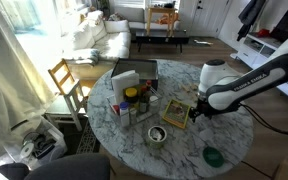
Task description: Pick up the clear measuring cup and put it the right way up on the table
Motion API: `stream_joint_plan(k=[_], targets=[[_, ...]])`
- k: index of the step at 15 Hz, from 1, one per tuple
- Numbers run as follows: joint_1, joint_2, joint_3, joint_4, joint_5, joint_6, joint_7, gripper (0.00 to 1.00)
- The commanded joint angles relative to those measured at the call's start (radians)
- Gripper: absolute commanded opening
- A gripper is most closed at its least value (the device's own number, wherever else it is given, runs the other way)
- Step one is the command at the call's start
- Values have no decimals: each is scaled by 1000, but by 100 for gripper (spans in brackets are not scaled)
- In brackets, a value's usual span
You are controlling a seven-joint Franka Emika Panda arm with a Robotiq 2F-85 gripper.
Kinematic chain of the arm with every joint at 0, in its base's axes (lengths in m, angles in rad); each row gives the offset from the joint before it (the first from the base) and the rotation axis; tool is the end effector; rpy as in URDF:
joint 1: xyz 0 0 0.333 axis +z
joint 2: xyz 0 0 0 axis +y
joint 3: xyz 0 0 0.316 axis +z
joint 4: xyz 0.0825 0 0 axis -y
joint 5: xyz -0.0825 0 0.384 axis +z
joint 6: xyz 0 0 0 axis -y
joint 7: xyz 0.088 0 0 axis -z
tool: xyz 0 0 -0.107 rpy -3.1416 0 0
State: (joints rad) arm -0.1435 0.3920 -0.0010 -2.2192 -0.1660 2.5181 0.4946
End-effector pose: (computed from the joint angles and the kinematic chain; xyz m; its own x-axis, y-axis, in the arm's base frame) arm 0.5345 -0.0763 0.1892 0.8754 -0.4811 -0.0470 -0.4731 -0.8727 0.1207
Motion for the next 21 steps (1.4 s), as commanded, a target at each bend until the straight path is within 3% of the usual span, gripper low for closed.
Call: stream_joint_plan(k=[1, 3, 4, 12, 21], targets=[[-96, -22, 70, -29, 276, -26, -261, 100], [-101, -23, 66, -20, 433, -83, -367, 100], [-27, -5, -1, -5, 341, -41, -291, 100], [-69, -9, 12, 1, 495, -106, -402, 100], [-122, 16, 13, 40, 681, -310, -601, 100]])
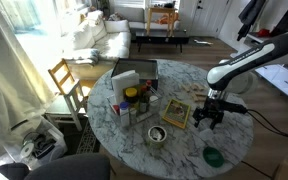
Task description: Pick up the clear measuring cup and put it the right way up on the table
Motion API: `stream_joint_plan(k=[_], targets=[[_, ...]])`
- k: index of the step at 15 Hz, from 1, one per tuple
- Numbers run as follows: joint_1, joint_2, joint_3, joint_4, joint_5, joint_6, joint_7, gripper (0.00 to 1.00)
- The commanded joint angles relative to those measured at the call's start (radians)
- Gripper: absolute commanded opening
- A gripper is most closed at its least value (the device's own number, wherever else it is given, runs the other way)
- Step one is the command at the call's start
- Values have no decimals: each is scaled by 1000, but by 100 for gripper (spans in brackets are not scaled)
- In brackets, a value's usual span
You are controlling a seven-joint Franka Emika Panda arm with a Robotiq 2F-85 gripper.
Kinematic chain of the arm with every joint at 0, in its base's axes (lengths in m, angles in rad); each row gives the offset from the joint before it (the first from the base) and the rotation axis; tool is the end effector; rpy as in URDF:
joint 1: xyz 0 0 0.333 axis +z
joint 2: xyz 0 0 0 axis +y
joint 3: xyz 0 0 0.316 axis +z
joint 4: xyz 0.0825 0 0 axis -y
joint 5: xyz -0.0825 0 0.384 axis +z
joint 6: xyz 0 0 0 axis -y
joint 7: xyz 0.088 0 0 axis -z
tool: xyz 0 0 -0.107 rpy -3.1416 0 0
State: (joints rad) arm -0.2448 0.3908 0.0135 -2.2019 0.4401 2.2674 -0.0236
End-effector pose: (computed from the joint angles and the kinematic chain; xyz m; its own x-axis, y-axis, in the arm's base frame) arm 0.5074 -0.1080 0.1810 0.8219 -0.4515 -0.3474 -0.5425 -0.8065 -0.2352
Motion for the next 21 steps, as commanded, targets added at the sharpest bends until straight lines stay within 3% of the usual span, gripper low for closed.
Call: stream_joint_plan(k=[1, 6, 7, 8, 10, 16, 21], targets=[[-21, 22, -4, 26, 89, -73, -95, 98], [-28, 45, -13, 38, 152, -122, -150, 79], [-27, 49, -16, 39, 160, -126, -155, 63], [-27, 54, -18, 41, 170, -130, -159, 54], [-26, 61, -22, 46, 186, -134, -163, 47], [29, 24, -32, 40, 149, -102, -94, 0], [141, -50, -47, -2, -2, 34, 79, 0]])
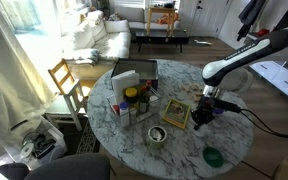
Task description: Pick up the clear measuring cup and put it the right way up on the table
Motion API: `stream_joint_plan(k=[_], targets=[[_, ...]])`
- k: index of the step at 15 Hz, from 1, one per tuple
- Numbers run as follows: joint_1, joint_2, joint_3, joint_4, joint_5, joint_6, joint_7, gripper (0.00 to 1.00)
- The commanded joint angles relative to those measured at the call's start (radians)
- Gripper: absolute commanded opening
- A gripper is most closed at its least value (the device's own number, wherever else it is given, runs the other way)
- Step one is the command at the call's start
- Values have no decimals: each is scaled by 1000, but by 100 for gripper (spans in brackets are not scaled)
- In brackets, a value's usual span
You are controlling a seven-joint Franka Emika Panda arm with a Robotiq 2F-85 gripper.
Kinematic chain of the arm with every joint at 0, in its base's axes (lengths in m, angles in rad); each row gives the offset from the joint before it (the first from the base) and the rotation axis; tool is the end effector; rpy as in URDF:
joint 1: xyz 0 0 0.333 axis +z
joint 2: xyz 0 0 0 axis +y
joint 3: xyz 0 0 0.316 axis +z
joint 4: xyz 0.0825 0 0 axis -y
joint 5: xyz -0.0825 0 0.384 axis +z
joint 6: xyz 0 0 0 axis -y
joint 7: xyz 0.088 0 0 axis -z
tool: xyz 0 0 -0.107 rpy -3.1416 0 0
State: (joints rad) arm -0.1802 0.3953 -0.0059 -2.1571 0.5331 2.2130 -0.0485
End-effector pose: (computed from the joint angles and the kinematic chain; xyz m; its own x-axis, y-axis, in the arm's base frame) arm 0.5249 -0.0819 0.1918 0.8294 -0.4235 -0.3644 -0.5348 -0.7905 -0.2985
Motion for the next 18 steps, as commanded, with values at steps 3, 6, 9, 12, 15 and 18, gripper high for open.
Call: stream_joint_plan(k=[3, 6, 9, 12, 15, 18], targets=[[143, -92, -47, -81, -237, 191, 237, 1], [197, -92, -76, -113, -375, 272, 390, 1], [210, -96, -79, -140, -403, 300, 461, 31], [219, -112, -82, -159, -422, 305, 493, 51], [227, -173, -92, -190, -461, 319, 526, 73], [221, -273, -90, -222, -486, 327, 524, 97]])
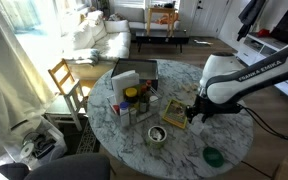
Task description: Pick up the clear measuring cup and put it the right way up on the table
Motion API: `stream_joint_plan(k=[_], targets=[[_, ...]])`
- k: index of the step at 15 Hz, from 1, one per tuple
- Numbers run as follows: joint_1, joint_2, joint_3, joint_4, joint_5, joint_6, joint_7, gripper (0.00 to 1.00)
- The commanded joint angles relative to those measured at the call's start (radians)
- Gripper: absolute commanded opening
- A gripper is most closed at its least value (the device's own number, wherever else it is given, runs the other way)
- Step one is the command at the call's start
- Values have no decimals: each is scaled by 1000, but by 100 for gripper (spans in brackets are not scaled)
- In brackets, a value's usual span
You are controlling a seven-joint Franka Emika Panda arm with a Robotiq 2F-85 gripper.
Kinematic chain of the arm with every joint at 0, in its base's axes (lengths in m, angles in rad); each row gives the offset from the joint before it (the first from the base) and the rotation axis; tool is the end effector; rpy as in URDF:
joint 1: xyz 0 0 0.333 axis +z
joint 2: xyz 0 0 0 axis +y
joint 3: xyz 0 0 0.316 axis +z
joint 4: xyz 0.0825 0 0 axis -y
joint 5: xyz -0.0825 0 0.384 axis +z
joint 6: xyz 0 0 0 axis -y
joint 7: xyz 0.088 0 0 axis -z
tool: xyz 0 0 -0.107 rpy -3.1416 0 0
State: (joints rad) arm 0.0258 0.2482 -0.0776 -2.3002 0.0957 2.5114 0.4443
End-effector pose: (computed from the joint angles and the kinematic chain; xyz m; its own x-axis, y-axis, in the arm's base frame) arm 0.5239 -0.0285 0.2370 0.8398 -0.5407 -0.0481 -0.5419 -0.8403 -0.0153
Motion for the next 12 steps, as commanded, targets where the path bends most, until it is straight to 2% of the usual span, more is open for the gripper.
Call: stream_joint_plan(k=[1, 5, 6, 8, 9, 12], targets=[[11, -158, -16, -85, -61, 25, 30, 100], [-18, -266, 1, -90, -63, -16, -4, 100], [-26, -289, 9, -94, -18, -23, -65, 100], [-36, -319, 8, -98, -46, -29, -88, 100], [-33, -265, 17, -58, -37, -10, -50, 100], [-38, -277, 20, -57, -37, -10, -54, 100]])
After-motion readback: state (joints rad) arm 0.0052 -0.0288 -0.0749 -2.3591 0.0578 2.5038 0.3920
